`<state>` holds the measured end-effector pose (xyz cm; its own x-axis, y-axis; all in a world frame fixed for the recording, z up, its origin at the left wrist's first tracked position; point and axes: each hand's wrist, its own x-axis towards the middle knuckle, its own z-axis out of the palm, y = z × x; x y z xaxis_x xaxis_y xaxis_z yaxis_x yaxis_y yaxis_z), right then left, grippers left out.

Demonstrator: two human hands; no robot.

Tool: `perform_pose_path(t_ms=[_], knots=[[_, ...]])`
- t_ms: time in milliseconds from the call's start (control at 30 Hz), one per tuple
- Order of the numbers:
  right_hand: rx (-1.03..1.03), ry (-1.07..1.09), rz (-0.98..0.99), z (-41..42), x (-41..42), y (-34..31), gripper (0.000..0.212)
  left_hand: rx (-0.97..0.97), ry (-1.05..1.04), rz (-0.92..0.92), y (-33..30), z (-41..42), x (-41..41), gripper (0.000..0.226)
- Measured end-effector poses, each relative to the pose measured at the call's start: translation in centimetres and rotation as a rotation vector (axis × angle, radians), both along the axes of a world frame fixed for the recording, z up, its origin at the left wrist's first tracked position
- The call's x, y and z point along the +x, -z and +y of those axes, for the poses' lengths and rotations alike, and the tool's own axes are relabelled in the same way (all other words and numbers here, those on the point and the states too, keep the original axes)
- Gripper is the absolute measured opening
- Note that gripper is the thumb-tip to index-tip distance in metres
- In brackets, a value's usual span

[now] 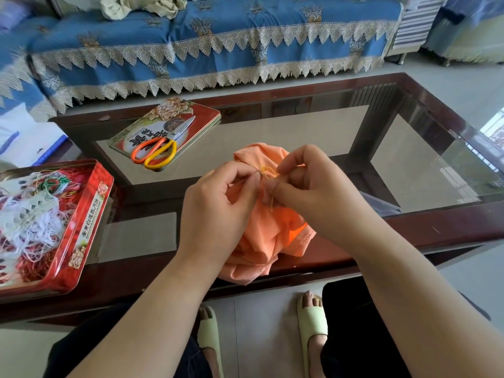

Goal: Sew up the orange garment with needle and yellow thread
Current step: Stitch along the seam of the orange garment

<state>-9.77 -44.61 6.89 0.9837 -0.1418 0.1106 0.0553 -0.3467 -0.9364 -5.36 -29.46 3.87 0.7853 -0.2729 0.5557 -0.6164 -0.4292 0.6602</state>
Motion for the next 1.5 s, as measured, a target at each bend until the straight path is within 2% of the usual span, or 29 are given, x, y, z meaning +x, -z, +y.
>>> perform_pose_path(t_ms=[133,300,433,533,600,700,833,900,1000,1233,1300,1400,1500], knots=[[-0.056,0.034,-0.091,0.0,-0.1,0.1,0.019,0.003,0.075,-0.006,0.0,-0.2,-0.3,0.013],[-0.131,0.005,-0.093,-0.2,-0.1,0.0,0.02,-0.054,0.109,0.061,-0.2,-0.2,-0.3,0.006],[-0.132,0.23,-0.255,-1.4,0.3,-0.2,0.019,-0.019,0.122,0.052,-0.5,0.0,-0.2,0.007],[-0.233,0.197,-0.175,-2.3,0.9,0.0,0.037,0.001,0.154,0.051,-0.5,-0.2,-0.2,0.007],[-0.263,0.091,-0.063,-2.2,1.2,0.3,0.037,0.014,0.176,0.063,-0.4,-0.3,-0.3,0.008],[-0.208,0.003,-0.02,-1.9,1.3,0.5,0.028,0.042,0.212,0.097,-0.6,-0.4,-0.4,0.008],[-0.099,0.008,-0.079,-2.0,1.3,0.2,0.021,0.061,0.31,0.329,-1.1,0.0,-0.3,0.008],[0.027,0.078,-0.097,-2.3,1.4,0.0,0.025,0.092,0.362,0.426,-1.3,0.1,-0.3,0.014],[0.245,0.123,-0.047,-3.1,1.7,-0.4,0.035,0.117,0.394,0.449,-1.4,0.1,-0.4,0.013],[0.302,0.01,0.076,-4.2,1.5,-0.9,0.037,0.084,0.385,0.518,-1.4,0.4,-0.1,0.01],[0.202,-0.047,0.141,-4.8,1.5,-0.9,0.038,0.107,0.395,0.516,-1.7,0.4,-0.1,0.012],[-0.117,-0.173,0.297,-5.3,1.2,-0.9,0.038,0.152,0.39,0.479,-1.9,0.8,0.1,0.011],[-0.197,-0.32,0.401,-5.5,0.8,-1.0,0.037,0.199,0.356,0.441,-1.9,1.0,0.4,0.01]])
